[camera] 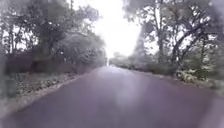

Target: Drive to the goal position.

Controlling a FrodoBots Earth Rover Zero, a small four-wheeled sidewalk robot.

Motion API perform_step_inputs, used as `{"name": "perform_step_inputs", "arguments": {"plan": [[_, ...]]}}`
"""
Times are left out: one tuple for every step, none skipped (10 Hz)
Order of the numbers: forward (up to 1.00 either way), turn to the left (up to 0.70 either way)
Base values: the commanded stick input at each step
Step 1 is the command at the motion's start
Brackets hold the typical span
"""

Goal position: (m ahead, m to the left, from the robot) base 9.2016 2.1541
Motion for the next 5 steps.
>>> {"name": "perform_step_inputs", "arguments": {"plan": [[1.0,0.0],[1.0,0.0],[1.0,0.0],[1.0,0.0],[1.0,0.0]]}}
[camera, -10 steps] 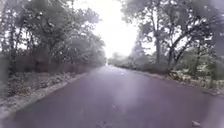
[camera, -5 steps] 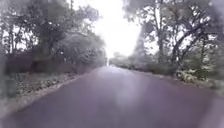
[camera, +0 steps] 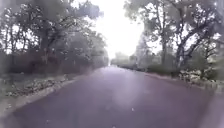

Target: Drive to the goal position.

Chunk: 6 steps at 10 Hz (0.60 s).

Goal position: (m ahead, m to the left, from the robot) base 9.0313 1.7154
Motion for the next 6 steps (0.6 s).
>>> {"name": "perform_step_inputs", "arguments": {"plan": [[1.0,0.0],[1.0,0.0],[1.0,0.0],[1.0,0.0],[1.0,0.0],[1.0,0.0]]}}
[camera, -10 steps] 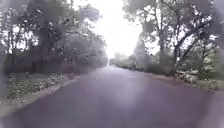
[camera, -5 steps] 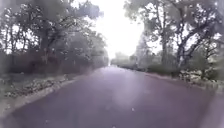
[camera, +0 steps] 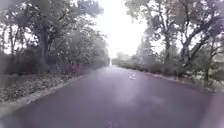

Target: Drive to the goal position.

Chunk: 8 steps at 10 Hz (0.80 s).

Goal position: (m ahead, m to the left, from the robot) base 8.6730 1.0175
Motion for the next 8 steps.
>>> {"name": "perform_step_inputs", "arguments": {"plan": [[1.0,0.0],[1.0,0.0],[1.0,0.0],[1.0,0.0],[1.0,0.0],[1.0,0.0],[1.0,0.0],[1.0,0.0]]}}
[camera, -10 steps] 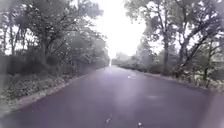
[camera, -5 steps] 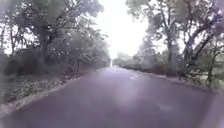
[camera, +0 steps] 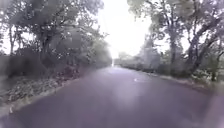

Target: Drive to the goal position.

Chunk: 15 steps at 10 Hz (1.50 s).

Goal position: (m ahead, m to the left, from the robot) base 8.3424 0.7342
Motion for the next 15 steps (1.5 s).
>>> {"name": "perform_step_inputs", "arguments": {"plan": [[1.0,0.0],[1.0,0.0],[1.0,0.0],[1.0,0.0],[1.0,0.0],[1.0,0.0],[1.0,0.0],[1.0,0.0],[1.0,0.0],[1.0,0.0],[1.0,0.0],[1.0,0.0],[1.0,-0.18],[1.0,-0.36],[1.0,-0.23]]}}
